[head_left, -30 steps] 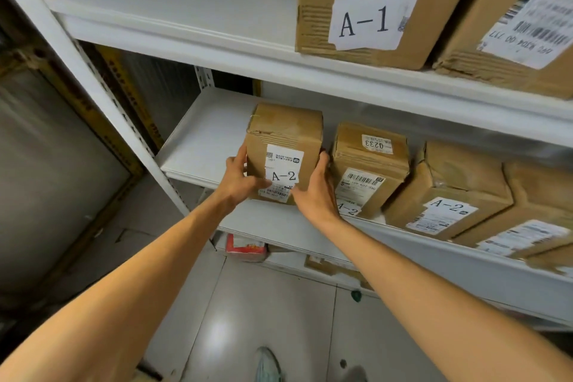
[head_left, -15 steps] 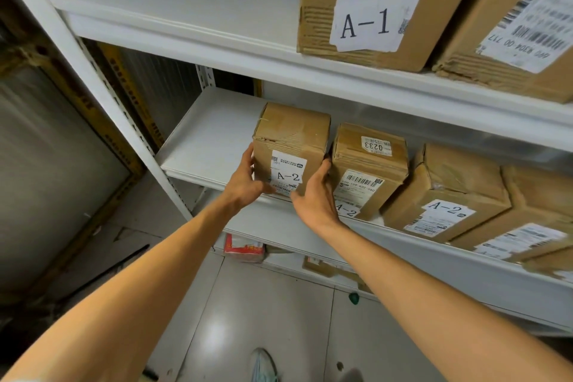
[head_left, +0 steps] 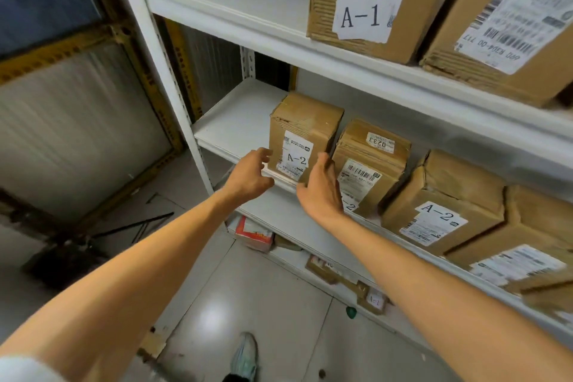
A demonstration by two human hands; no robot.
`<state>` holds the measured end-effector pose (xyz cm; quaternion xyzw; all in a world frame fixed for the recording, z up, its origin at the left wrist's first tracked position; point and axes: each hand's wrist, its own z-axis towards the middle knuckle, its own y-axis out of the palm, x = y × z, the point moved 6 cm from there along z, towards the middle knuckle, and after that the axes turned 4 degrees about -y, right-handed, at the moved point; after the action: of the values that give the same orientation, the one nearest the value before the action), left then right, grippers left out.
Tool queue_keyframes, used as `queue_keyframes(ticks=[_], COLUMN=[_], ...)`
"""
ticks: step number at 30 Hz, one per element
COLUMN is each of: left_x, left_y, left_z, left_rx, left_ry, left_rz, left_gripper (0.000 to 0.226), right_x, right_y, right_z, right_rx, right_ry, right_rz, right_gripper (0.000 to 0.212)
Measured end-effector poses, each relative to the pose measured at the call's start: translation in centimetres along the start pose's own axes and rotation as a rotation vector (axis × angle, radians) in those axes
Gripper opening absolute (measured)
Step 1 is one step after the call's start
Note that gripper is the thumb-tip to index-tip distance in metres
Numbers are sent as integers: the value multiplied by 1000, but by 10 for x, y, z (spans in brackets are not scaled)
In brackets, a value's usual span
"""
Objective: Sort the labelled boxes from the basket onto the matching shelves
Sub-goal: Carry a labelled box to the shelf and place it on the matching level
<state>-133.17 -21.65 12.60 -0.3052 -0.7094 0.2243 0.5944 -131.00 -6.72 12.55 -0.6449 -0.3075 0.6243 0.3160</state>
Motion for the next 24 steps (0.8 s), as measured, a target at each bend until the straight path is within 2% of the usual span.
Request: queue_keyframes(ticks=[5,10,15,20,24], left_x=[7,2,-12,-23,-31], left_y=[-9,-1,13,20,19], left_z=[-55,-136,-228,-331,-420], left_rx=[108,220,343,427,485], left_ry=[-21,-176,-356,-559,-723], left_rz=[262,373,417,413,334], left_gripper=[56,45,43,43,48], right_x=[-6,-18,-37,-60,-84], right_y=[-1,7,9,18,22], right_z=[-20,-65,-129,-208,-279], right_rx=[-224,-403,-507,-638,-752], right_ry=[-218,-515,-790,-1036,-1225], right_rz=[-189,-359,-426,-420,-413], right_gripper=[54,45,38,55,56])
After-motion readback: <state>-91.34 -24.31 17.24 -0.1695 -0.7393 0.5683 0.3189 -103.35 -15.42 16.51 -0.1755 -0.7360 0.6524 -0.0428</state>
